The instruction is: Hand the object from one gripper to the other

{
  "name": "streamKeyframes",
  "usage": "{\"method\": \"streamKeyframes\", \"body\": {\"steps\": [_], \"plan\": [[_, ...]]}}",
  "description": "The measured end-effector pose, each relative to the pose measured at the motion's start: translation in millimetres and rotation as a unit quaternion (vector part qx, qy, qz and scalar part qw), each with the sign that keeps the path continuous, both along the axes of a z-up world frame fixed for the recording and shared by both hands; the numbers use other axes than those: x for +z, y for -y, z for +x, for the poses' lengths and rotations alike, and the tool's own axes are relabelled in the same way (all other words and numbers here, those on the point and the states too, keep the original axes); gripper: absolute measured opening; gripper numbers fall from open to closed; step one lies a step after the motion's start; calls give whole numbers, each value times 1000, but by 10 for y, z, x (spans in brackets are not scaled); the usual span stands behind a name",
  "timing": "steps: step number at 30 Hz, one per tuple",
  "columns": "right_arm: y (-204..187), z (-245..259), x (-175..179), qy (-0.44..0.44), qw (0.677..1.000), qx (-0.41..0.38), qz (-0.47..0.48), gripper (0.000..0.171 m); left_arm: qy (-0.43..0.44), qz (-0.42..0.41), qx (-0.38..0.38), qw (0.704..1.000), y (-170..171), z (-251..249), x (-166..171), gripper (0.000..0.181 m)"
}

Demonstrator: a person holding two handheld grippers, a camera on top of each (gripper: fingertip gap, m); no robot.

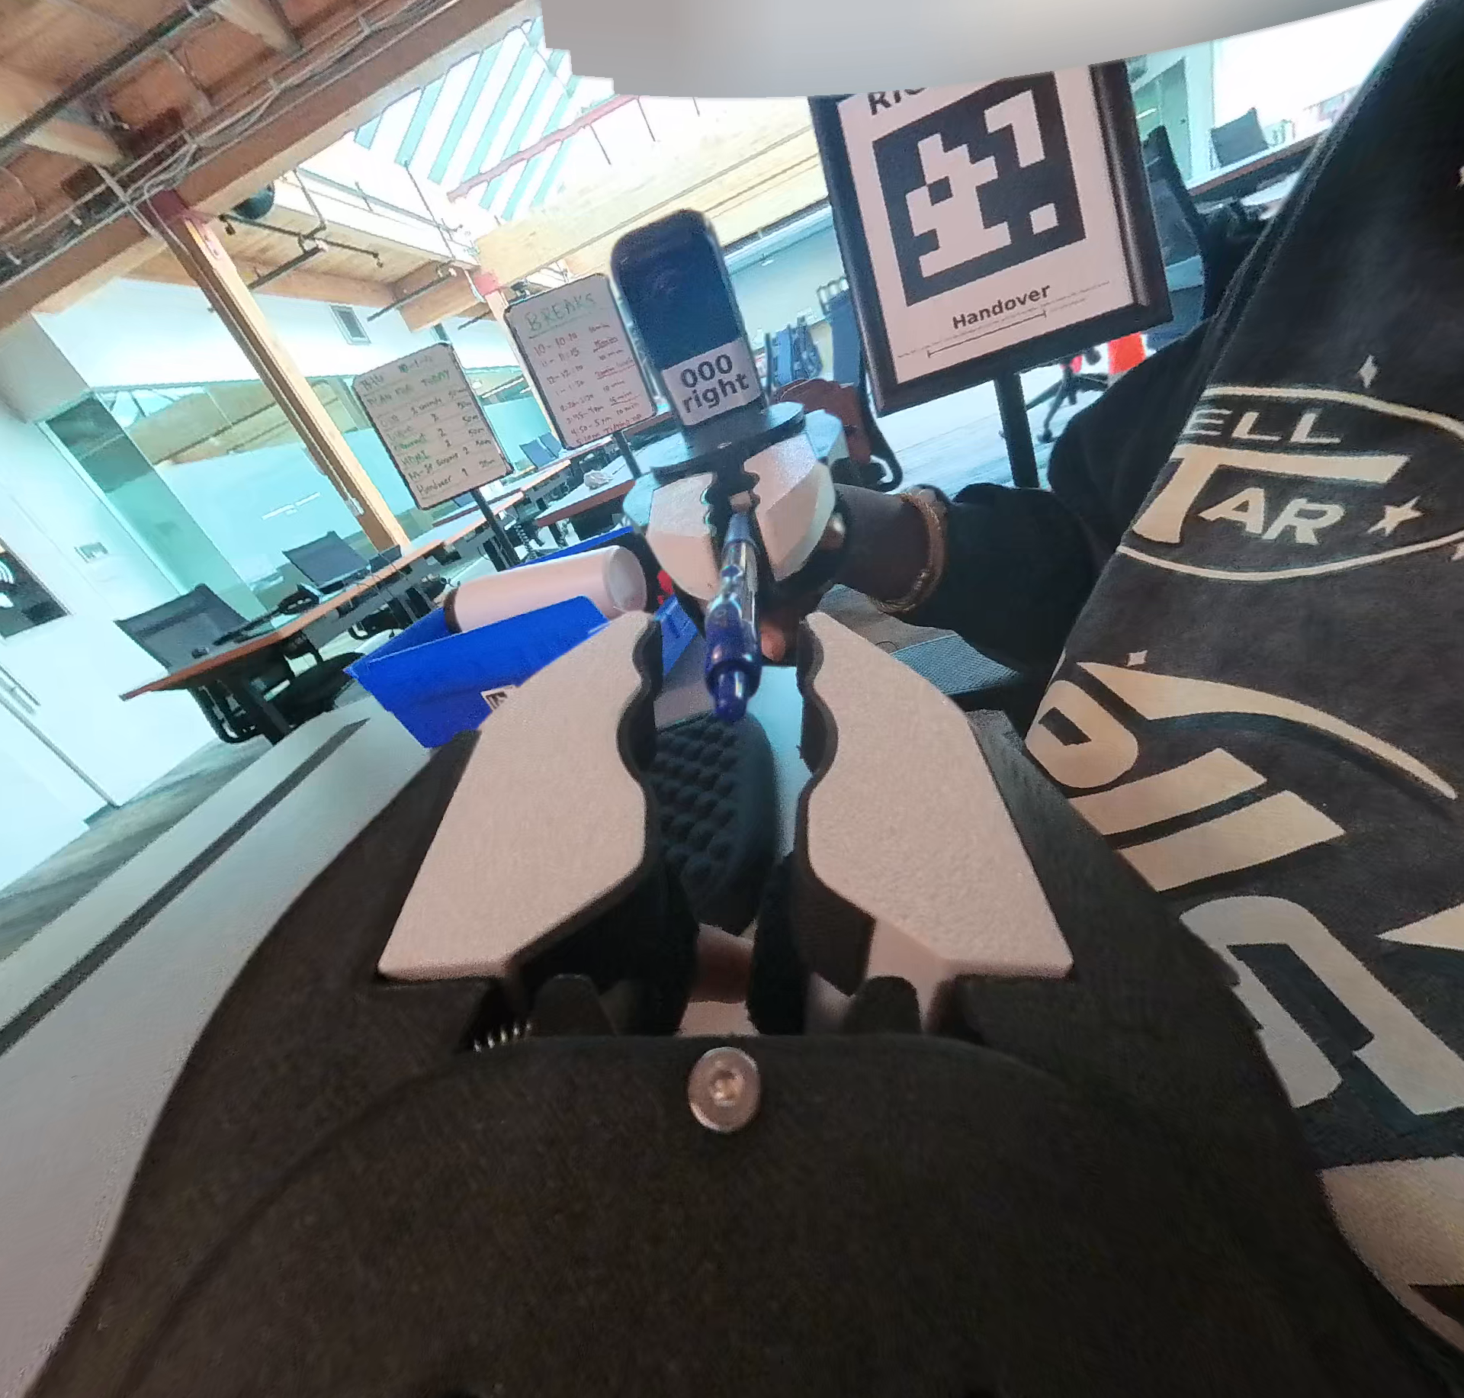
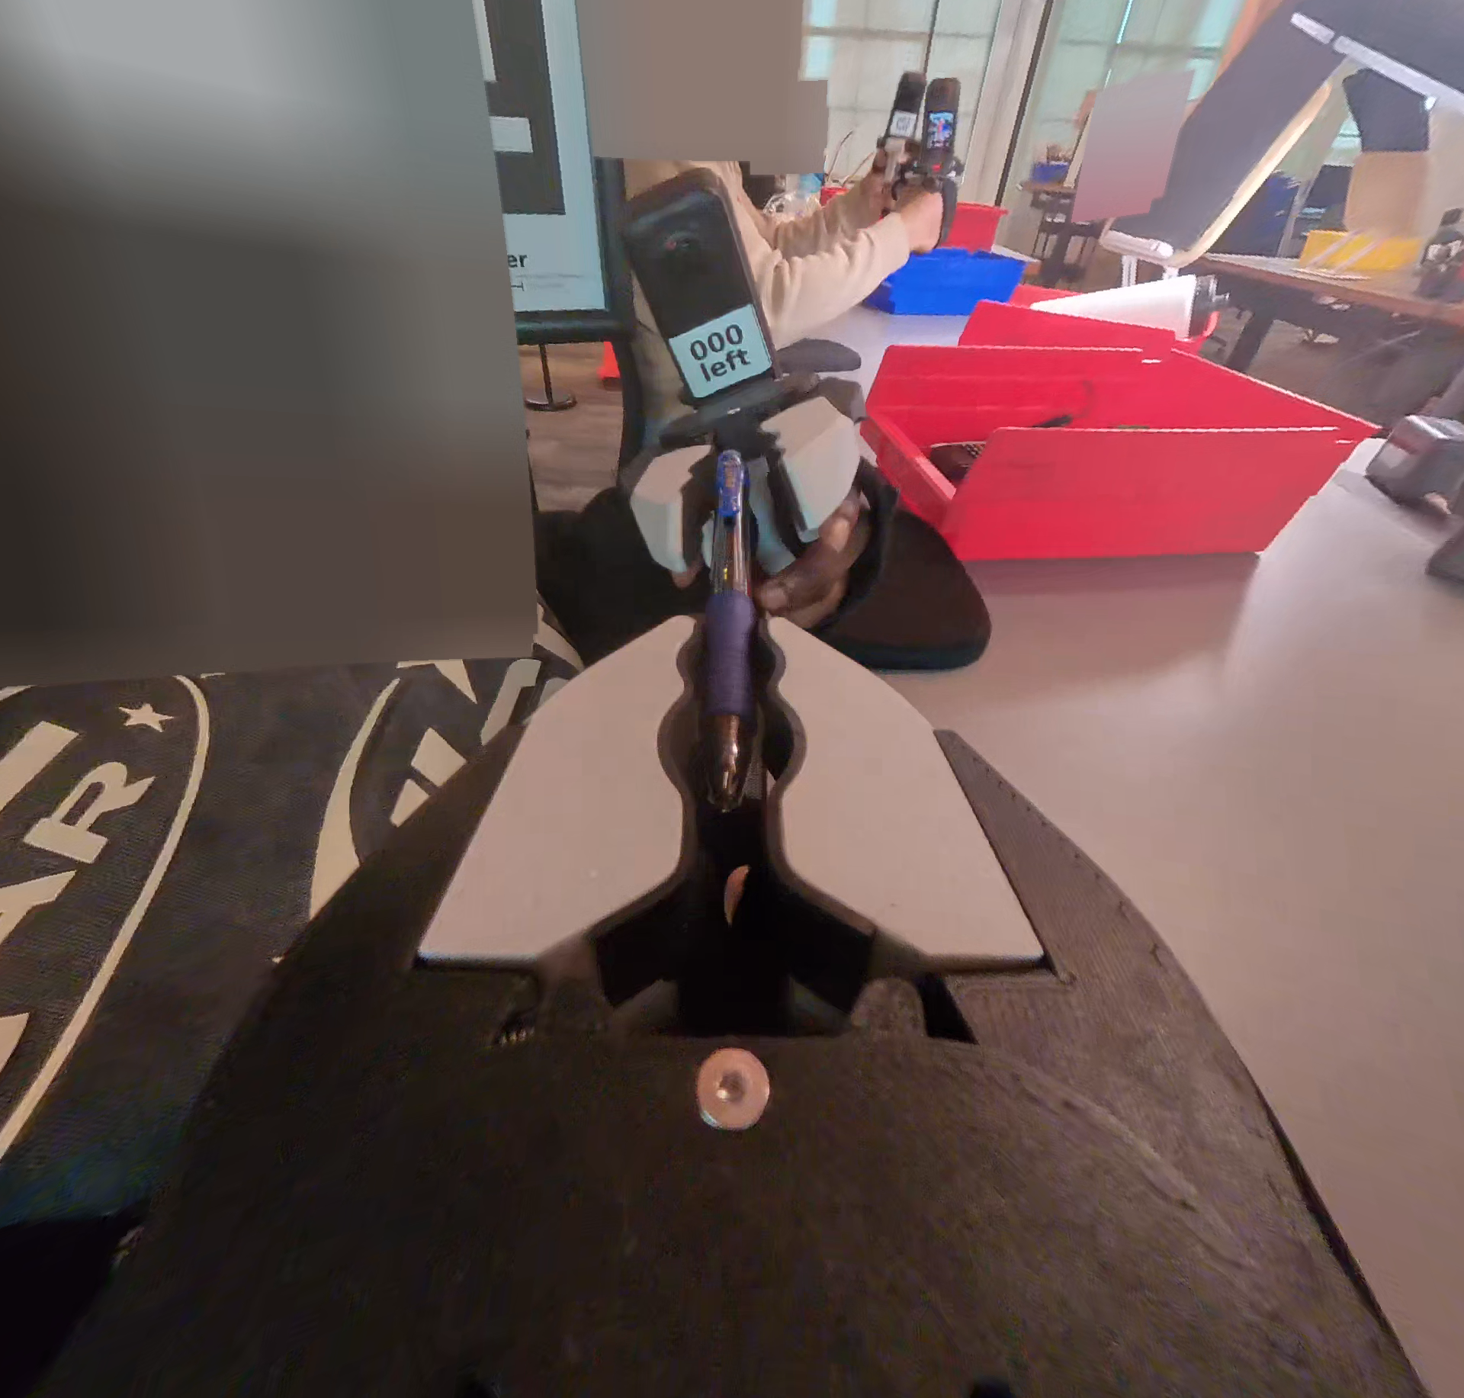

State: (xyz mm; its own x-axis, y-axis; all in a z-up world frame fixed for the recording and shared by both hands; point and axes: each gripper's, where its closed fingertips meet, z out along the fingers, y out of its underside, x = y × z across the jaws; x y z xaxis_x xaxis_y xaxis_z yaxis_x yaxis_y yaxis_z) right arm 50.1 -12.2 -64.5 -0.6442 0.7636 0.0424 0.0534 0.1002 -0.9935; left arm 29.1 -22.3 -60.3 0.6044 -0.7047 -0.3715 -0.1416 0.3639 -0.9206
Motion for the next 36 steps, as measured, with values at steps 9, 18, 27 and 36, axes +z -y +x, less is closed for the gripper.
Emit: {"method": "streamKeyframes", "body": {"steps": [9,18,27,36], "plan": [[-16,3,6,-16,1000,-11,25,12,40,-51,-38,997,17,20,19,10],[-22,35,168,-270,906,-109,306,37,184,-136,-134,964,54,-36,177,10],[38,105,178,-300,868,-103,382,13,171,-180,-154,957,64,55,91,10],[-24,42,116,-149,966,-68,200,12,100,-51,-60,992,11,-8,91,38]]}}
